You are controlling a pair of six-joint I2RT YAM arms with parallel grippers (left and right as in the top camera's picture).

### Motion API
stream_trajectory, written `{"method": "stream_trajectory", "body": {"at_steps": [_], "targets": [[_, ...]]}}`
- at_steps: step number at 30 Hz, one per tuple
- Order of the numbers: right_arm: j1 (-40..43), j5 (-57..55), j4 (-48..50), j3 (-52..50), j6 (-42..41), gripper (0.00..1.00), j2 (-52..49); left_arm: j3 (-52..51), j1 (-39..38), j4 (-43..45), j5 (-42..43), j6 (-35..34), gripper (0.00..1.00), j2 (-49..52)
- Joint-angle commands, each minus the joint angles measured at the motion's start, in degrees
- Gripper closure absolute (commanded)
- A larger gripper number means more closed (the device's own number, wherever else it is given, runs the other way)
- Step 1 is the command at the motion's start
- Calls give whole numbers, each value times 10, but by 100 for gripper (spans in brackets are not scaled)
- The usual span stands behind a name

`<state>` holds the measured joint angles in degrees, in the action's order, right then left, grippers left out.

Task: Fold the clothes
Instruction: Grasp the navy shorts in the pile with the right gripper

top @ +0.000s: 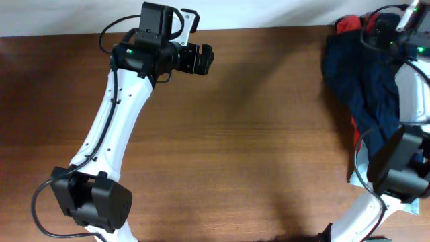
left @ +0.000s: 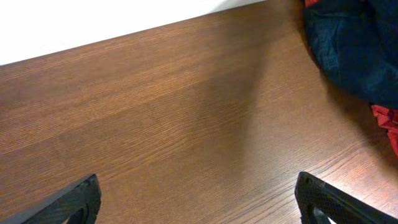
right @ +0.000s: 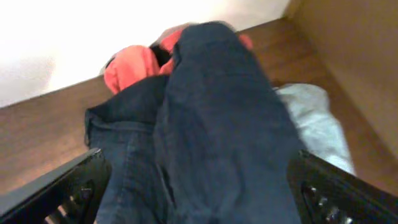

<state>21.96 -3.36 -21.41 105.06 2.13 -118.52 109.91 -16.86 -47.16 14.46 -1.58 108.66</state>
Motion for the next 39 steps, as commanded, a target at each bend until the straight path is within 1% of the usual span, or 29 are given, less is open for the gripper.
{"method": "stream_trajectory", "body": {"at_steps": [1, 8, 12, 15, 18, 27, 31, 35, 39], "targets": [[-4, 53, 20, 4, 6, 8, -39, 8, 0, 0, -8, -6, 1, 9], [-7, 62, 52, 4, -7, 10, -77, 8, -3, -4, -8, -6, 1, 30], [-7, 57, 51, 4, -7, 17, -92, 8, -14, -4, -8, -6, 1, 46], [-5, 41, 43, 4, -8, 30, -94, 8, -22, -4, -9, -5, 1, 49], [-5, 13, 37, 4, -11, 34, -94, 8, -26, -4, -21, -5, 1, 49], [-5, 10, 6, 4, -11, 34, -96, 8, -26, -5, -23, -6, 1, 49], [-5, -23, -15, 3, -11, 36, -104, 8, -26, -5, -23, -6, 1, 49], [-5, -70, -24, 3, -11, 48, -111, 8, -26, -5, -23, -5, 1, 49], [-5, -78, -21, 7, -11, 55, -93, 8, -26, -2, -23, -5, 2, 49]]}}
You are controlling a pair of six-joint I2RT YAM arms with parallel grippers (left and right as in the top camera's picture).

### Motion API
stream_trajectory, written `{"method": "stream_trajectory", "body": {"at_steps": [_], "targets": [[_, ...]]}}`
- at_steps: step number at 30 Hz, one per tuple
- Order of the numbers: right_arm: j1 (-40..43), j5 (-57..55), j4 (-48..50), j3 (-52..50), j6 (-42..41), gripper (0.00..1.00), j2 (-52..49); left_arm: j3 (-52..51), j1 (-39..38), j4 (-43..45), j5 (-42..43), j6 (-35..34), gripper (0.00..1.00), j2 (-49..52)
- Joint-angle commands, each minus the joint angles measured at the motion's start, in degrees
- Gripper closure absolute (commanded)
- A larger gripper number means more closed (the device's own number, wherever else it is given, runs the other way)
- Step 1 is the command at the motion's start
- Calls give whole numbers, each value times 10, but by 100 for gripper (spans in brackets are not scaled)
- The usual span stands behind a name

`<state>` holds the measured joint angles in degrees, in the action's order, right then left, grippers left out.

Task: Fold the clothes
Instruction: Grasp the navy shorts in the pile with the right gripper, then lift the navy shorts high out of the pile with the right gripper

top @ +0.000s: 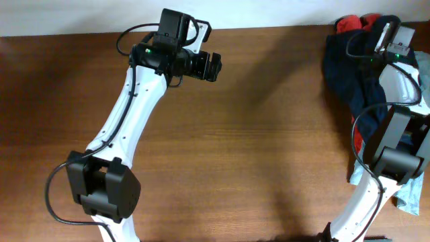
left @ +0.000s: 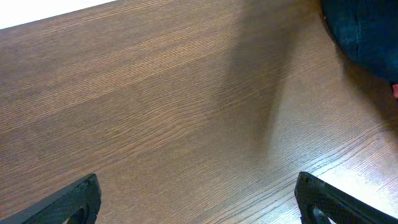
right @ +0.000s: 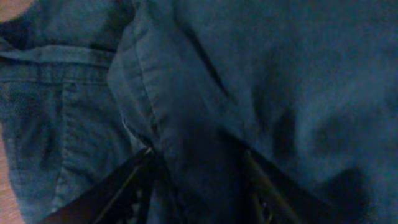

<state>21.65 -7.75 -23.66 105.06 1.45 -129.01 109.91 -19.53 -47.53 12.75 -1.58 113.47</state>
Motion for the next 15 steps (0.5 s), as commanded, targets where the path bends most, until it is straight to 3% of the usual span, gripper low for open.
{"method": "stream_trajectory", "body": {"at_steps": [1, 5, 10, 13, 15], "targets": [[-2, -34, 1, 11, -5, 56, 19, 8, 0, 3, -6, -6, 2, 1], [-4, -32, -13, 39, -5, 59, 52, 8, 0, 6, -6, -6, 11, 1], [-10, -32, -51, 78, -35, 92, 122, 8, 0, 8, -6, -5, 51, 1], [-18, -28, -66, 87, -34, 96, 167, 8, 2, 17, -6, -5, 70, 1], [-29, -27, -75, 88, -32, 96, 205, 8, 3, 30, -6, -5, 76, 1]]}}
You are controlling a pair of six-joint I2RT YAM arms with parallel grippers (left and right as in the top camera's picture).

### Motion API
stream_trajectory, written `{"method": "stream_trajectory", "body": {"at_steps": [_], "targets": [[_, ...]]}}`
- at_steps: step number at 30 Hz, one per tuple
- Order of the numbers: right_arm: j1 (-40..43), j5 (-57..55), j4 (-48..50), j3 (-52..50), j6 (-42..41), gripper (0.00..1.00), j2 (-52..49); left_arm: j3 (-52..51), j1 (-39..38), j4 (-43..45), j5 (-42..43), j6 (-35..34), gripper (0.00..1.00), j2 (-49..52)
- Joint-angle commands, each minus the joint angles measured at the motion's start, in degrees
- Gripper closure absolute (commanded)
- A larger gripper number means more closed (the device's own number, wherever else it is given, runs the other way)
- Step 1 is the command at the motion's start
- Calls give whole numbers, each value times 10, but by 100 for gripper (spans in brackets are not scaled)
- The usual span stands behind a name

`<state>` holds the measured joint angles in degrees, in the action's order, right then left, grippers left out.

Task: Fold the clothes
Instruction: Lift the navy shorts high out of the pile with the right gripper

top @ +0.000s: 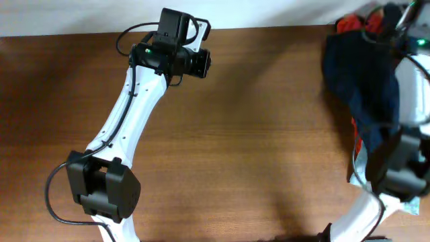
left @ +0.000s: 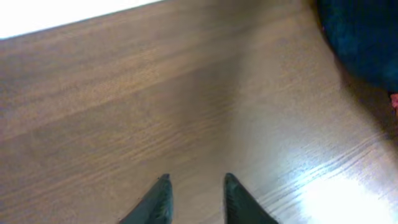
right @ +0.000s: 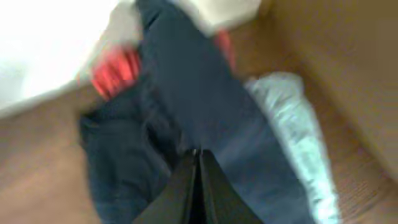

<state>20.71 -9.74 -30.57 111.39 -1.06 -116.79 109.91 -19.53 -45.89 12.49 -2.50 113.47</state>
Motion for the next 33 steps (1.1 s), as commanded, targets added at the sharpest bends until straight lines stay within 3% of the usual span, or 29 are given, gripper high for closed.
{"method": "stream_trajectory", "body": {"at_steps": [1, 12, 18, 23, 33], "targets": [[-24, -5, -9, 25, 1, 96, 97, 8, 3, 18, -3, 3, 78, 1], [-82, 41, -61, 26, 13, 96, 199, 8, 4, 30, -3, 0, 78, 1], [-141, 77, -68, 33, 13, 96, 269, 8, 25, 39, 45, -48, 78, 1], [-210, 113, -76, 51, 12, 96, 322, 6, 65, 31, 112, -48, 78, 1], [-395, 112, -107, 154, 12, 96, 349, -3, 147, -5, 133, -47, 79, 1]]}}
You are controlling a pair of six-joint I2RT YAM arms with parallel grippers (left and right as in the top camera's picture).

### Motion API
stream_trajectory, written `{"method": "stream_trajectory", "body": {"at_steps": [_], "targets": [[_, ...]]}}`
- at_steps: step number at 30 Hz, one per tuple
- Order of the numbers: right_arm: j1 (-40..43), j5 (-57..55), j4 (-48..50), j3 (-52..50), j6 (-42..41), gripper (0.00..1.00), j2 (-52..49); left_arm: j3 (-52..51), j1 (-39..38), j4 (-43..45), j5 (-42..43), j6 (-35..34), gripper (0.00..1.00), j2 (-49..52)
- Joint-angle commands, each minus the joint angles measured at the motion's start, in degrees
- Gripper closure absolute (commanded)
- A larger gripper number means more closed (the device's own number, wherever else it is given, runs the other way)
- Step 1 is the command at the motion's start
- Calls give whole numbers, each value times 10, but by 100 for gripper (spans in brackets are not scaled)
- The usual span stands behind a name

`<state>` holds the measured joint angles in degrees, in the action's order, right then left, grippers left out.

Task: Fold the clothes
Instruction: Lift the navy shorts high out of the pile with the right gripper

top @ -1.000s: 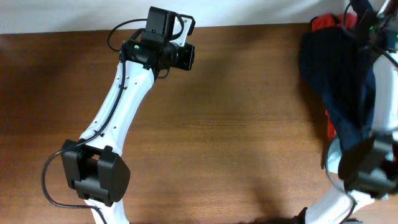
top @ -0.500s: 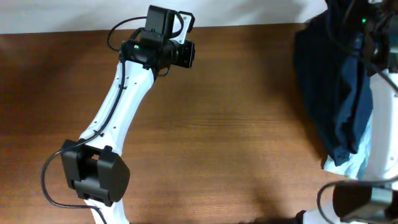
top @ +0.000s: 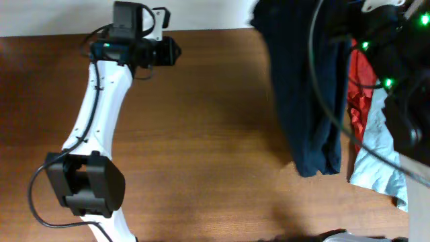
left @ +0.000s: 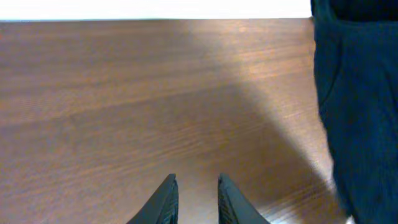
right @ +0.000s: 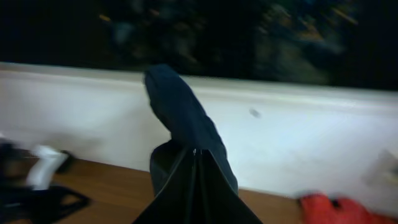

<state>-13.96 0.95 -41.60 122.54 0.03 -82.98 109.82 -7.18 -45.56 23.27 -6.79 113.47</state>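
Note:
A dark navy garment (top: 302,101) hangs in a long strip over the right half of the table, its lower end touching the wood. My right gripper (right: 196,151) is shut on its top, raised high; a fold of the cloth (right: 180,112) stands up just beyond the fingertips. In the overhead view the cloth and arm hide that gripper. My left gripper (top: 173,50) is at the far left of the table, shut on nothing, pointing right. In the left wrist view its fingertips (left: 194,186) hover over bare wood, and the navy garment (left: 360,93) hangs at the right edge.
A red garment (top: 356,87) and a pale blue garment (top: 376,165) lie at the table's right edge behind the hanging cloth. The red garment (right: 329,205) also shows low right in the right wrist view. The brown wooden table (top: 201,154) meets a white wall at the back.
My right gripper has risen high and moved left with the navy garment, which now hangs free of the pile. My left arm has swung left along the back edge, still shut.
Both grippers were open, the right one above the heap of clothes at the right. Then the right gripper was down on the navy cloth. Then it was shut on the cloth and the left gripper was shut too. Now the garment hangs stretched out over the table.

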Motion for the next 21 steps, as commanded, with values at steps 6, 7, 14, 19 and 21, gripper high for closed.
{"method": "stream_trajectory", "body": {"at_steps": [6, 7, 14, 19, 21], "targets": [[-140, -35, 1, 76, -15, 96, 10, -2, 70, -34, 70, -5, 84, 1], [-147, -46, -2, 76, -27, 96, 8, -2, 75, -38, 75, -5, 85, 1], [-150, 0, 3, 76, -66, 96, -30, -2, 82, -53, 89, 13, 88, 1], [-150, 6, 15, 76, -66, 96, -38, -2, 82, -103, 176, 129, 87, 1], [-150, 6, 16, 76, -66, 96, -38, -2, 82, -129, 181, 161, 83, 1]]}}
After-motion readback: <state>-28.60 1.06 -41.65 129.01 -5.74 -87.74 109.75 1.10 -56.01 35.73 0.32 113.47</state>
